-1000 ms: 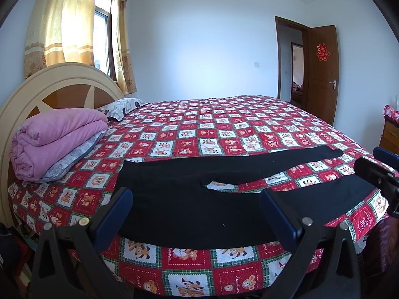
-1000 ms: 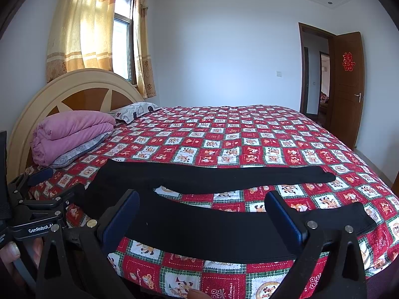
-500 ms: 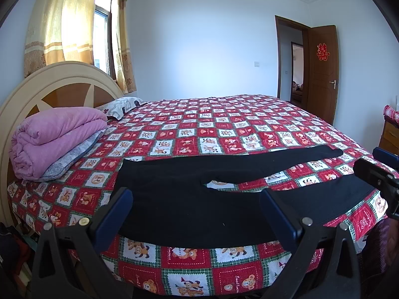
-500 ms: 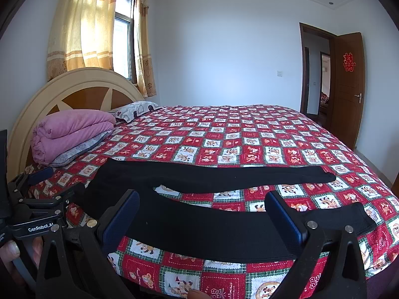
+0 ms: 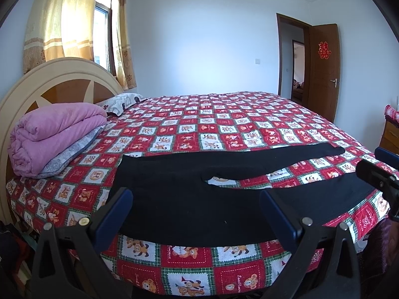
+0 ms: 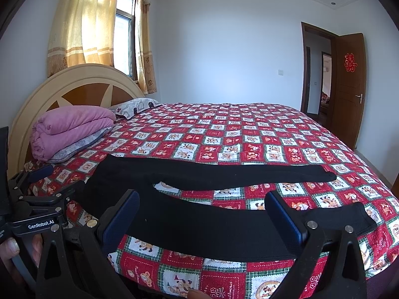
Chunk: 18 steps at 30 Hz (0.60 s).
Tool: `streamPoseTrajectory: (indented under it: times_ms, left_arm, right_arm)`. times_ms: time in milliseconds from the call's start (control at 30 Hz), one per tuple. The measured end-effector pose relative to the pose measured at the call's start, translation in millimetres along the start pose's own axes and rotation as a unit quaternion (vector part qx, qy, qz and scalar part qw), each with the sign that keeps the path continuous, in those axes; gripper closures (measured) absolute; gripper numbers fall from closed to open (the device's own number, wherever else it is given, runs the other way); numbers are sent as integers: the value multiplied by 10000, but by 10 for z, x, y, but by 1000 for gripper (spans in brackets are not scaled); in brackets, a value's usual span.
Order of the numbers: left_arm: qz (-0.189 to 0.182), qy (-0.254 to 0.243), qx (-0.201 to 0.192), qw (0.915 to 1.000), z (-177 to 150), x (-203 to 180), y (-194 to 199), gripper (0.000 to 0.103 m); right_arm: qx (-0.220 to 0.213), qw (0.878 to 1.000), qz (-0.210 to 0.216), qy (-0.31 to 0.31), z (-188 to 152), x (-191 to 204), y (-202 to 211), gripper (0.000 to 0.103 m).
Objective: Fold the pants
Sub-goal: 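Grasp the black pants' leg hem with the left tool while the right tool grasps the other hem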
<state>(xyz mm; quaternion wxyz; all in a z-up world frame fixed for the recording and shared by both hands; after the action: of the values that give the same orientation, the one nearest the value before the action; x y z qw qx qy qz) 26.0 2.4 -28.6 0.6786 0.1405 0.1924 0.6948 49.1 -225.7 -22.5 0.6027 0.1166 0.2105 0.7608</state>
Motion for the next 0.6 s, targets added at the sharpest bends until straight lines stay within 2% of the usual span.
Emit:
streamPoseTrajectory:
  times_ms: [133, 233, 300, 367, 500, 567, 600]
  left_arm:
    - [41, 28, 199, 9998, -108, 77, -302, 0]
    - [105, -129, 238, 9996, -63, 209, -607, 0]
    - [244, -124, 391, 9989, -6, 395, -879, 0]
    - [395, 68, 639, 9971, 53, 679, -1190, 0]
    - [763, 329, 874, 9927, 181, 1252, -1731, 1]
    - [860, 448, 995, 9903, 255, 1489, -1981, 9]
    - [844, 515, 1061, 9894, 286, 1579, -2088, 10]
  right_arm:
    - [115, 9999, -106, 25, -48, -35, -128, 2]
    - [320, 9992, -229, -11, -131, -132, -324, 2]
    - [456, 9986, -248, -50, -197, -208, -457, 2]
    - [621, 9976, -283, -131, -275, -315, -610, 2]
    - [895, 9947, -309, -406, -448, -614, -915, 2]
    - [995, 9927, -365, -575, -529, -777, -1053, 2]
    - [1036, 9918, -390, -642, -557, -837, -1105, 2]
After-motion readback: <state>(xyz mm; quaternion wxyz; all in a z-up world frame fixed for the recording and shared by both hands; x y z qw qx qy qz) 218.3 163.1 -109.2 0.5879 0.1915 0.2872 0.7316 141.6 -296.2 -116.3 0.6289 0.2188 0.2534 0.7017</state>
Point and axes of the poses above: each gripper's, at about its wrist camera, not at the fingertips, and y roughly against the way its jaws point, x to its left, z to its top, the point moved 3 cm from there along -y, roughly the way its jaws point, and after that the axes turned 7 degrees about y, right-handed, at the moved point
